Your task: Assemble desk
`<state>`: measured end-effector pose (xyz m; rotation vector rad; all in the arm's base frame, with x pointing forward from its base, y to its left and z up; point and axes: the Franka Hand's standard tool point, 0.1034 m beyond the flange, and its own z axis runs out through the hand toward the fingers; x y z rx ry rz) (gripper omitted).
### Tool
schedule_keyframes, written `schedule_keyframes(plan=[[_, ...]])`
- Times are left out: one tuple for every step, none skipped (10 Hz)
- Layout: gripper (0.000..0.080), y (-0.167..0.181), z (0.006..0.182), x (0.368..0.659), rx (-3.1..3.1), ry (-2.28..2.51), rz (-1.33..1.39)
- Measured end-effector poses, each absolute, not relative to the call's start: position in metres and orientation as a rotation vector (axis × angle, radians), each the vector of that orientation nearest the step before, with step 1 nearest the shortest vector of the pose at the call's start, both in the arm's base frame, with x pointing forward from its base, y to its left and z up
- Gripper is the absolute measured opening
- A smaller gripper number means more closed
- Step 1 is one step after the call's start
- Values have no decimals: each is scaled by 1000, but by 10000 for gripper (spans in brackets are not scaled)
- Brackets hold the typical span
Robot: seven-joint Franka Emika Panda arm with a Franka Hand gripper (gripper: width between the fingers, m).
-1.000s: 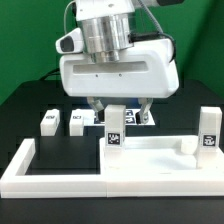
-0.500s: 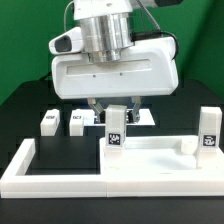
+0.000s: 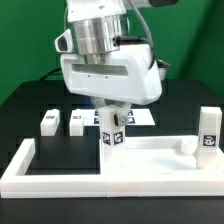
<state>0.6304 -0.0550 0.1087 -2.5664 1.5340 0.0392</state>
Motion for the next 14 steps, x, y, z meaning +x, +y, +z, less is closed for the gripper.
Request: schedule_keyframes(plan=[[293, -52, 108, 632, -2405, 1756, 64], [293, -49, 107, 633, -2239, 1934, 93], [294, -49, 107, 635, -2055, 2082, 116], [294, -51, 107, 635, -1987, 2126, 119], [298, -50, 107, 635, -2010, 2104, 116], [298, -50, 106, 634, -2075, 2039, 105], [533, -51, 105, 633, -2210, 1890, 78], [533, -51, 106, 635, -2402, 1654, 24], [624, -51, 107, 636, -2545, 1420, -21], [624, -52, 107, 634, -2560, 1396, -38], [644, -53, 107, 634, -2609, 1309, -48], [648, -54, 107, 634, -2660, 1211, -61], [648, -54, 107, 635, -2726, 1094, -82], [649, -54, 108, 640, -2889, 776, -159]])
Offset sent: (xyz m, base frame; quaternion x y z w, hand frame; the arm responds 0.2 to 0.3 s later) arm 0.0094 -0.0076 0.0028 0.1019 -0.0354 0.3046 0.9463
